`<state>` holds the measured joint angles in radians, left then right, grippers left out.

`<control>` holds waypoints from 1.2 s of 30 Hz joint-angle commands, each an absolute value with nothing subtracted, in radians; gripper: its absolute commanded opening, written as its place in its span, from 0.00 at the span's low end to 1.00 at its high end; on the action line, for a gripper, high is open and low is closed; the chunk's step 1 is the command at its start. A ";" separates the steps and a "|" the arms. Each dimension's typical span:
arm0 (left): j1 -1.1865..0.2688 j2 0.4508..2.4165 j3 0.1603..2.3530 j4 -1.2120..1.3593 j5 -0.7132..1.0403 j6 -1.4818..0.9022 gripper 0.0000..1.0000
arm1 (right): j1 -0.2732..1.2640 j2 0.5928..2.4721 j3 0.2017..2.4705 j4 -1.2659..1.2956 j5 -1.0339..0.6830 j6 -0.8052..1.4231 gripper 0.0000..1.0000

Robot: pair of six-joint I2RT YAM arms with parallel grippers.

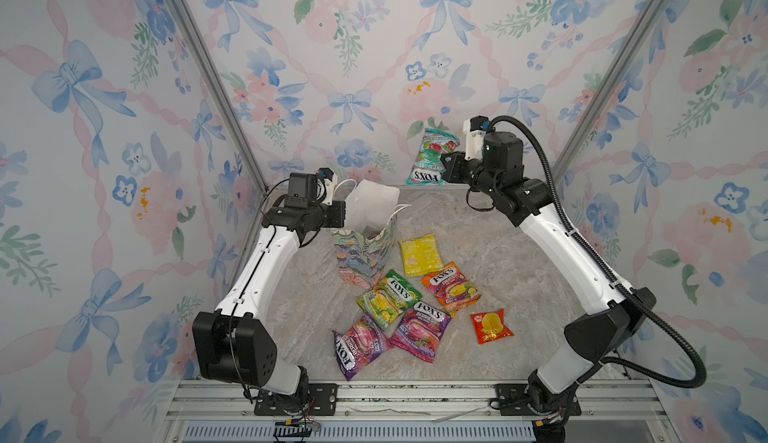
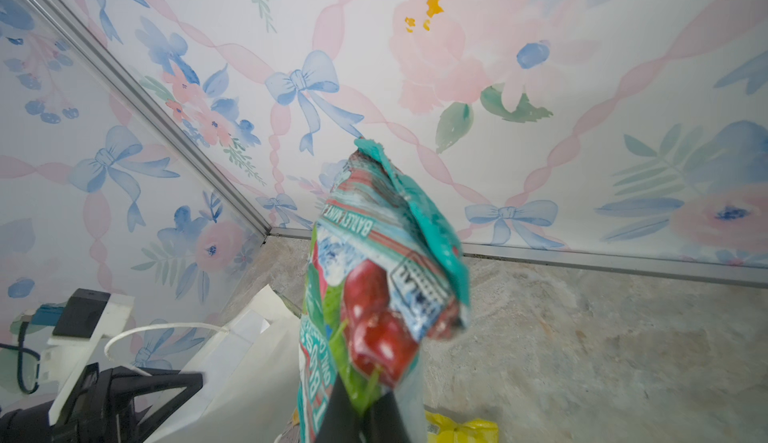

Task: Place the snacks into the paper bag
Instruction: 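Lift the cherry mint packet with the right gripper and carry it toward the bag, then lower the cherry mint packet into the bag opening with the right gripper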

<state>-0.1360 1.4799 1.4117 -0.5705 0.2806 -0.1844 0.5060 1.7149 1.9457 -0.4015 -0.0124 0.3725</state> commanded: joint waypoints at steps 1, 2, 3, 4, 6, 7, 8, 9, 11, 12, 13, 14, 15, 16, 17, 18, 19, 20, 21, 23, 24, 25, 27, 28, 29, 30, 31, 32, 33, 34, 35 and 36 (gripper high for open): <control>-0.130 1.462 1.395 -0.577 0.299 -0.181 0.00 | 0.553 1.768 2.054 -0.404 -0.012 0.334 0.04; -0.130 1.460 1.396 -0.577 0.299 -0.181 0.00 | 0.564 1.785 2.078 -0.414 -0.012 0.331 0.04; -0.130 1.460 1.396 -0.577 0.297 -0.181 0.00 | 0.574 1.806 2.101 -0.421 -0.013 0.329 0.04; -0.130 1.459 1.395 -0.577 0.294 -0.180 0.00 | 0.586 1.824 2.124 -0.425 -0.016 0.331 0.04; -0.130 1.457 1.394 -0.577 0.291 -0.179 0.00 | 0.606 1.857 2.158 -0.431 -0.021 0.334 0.04; -0.130 1.455 1.394 -0.577 0.291 -0.179 0.00 | 0.617 1.874 2.175 -0.437 -0.025 0.336 0.04; -0.130 1.455 1.394 -0.577 0.290 -0.178 0.00 | 0.627 1.886 2.190 -0.443 -0.027 0.336 0.04; -0.130 1.455 1.394 -0.577 0.290 -0.178 0.00 | 0.638 1.900 2.204 -0.451 -0.030 0.336 0.04; -0.130 1.456 1.394 -0.577 0.290 -0.179 0.00 | 0.658 1.919 2.216 -0.458 -0.032 0.337 0.04; -0.130 1.456 1.394 -0.577 0.290 -0.178 0.00 | 0.668 1.926 2.217 -0.463 -0.034 0.339 0.04; -0.131 1.456 1.394 -0.577 0.290 -0.178 0.00 | 0.676 1.928 2.214 -0.464 -0.038 0.343 0.04; -0.130 1.456 1.394 -0.577 0.290 -0.178 0.00 | 0.683 1.928 2.207 -0.461 -0.042 0.346 0.04; -0.130 1.455 1.393 -0.577 0.290 -0.178 0.00 | 0.689 1.927 2.195 -0.456 -0.047 0.350 0.04; -0.130 1.456 1.392 -0.577 0.290 -0.177 0.00 | 0.696 1.924 2.180 -0.452 -0.046 0.352 0.04; -0.130 1.454 1.393 -0.577 0.291 -0.176 0.00 | 0.701 1.921 2.168 -0.449 -0.046 0.355 0.04; -0.131 1.453 1.391 -0.577 0.291 -0.176 0.00 | 0.706 1.920 2.154 -0.443 -0.048 0.361 0.04; -0.130 1.454 1.391 -0.577 0.288 -0.177 0.00 | 0.709 1.915 2.138 -0.437 -0.051 0.369 0.04; -0.130 1.455 1.391 -0.577 0.288 -0.176 0.00 | 0.712 1.910 2.123 -0.430 -0.055 0.378 0.04; -0.130 1.457 1.391 -0.578 0.290 -0.176 0.00 | 0.715 1.904 2.103 -0.419 -0.057 0.387 0.04; -0.129 1.458 1.391 -0.577 0.292 -0.176 0.00 | 0.721 1.890 2.064 -0.399 -0.059 0.400 0.04; -0.130 1.458 1.391 -0.577 0.292 -0.178 0.00 | 0.724 1.884 2.046 -0.390 -0.059 0.406 0.04; -0.130 1.458 1.391 -0.577 0.292 -0.179 0.00 | 0.728 1.878 2.028 -0.381 -0.057 0.413 0.04; -0.130 1.457 1.391 -0.577 0.290 -0.178 0.00 | 0.732 1.866 1.990 -0.359 -0.063 0.432 0.04; -0.130 1.456 1.391 -0.577 0.289 -0.178 0.00 | 0.734 1.860 1.970 -0.347 -0.067 0.446 0.04; -0.130 1.455 1.391 -0.577 0.287 -0.178 0.00 | 0.736 1.855 1.950 -0.335 -0.071 0.455 0.04; -0.131 1.456 1.391 -0.577 0.287 -0.179 0.00 | 0.737 1.846 1.928 -0.320 -0.074 0.467 0.04; -0.130 1.455 1.391 -0.578 0.287 -0.178 0.00 | 0.741 1.840 1.911 -0.304 -0.075 0.477 0.04; -0.130 1.455 1.391 -0.577 0.287 -0.178 0.00 | 0.743 1.834 1.895 -0.295 -0.077 0.485 0.04; -0.130 1.454 1.391 -0.577 0.287 -0.178 0.00 | 0.747 1.829 1.883 -0.285 -0.077 0.492 0.04; -0.130 1.454 1.391 -0.577 0.288 -0.179 0.00 | 0.750 1.827 1.872 -0.279 -0.079 0.500 0.04; -0.130 1.453 1.391 -0.577 0.288 -0.178 0.00 | 0.752 1.823 1.865 -0.276 -0.081 0.504 0.04; -0.129 1.453 1.391 -0.577 0.288 -0.178 0.00 | 0.755 1.822 1.859 -0.270 -0.085 0.511 0.04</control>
<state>-0.1360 1.4796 1.4094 -0.5697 0.2821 -0.1841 0.7364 1.8931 1.8702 -0.3660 -0.0639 0.4725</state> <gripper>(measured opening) 0.048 0.046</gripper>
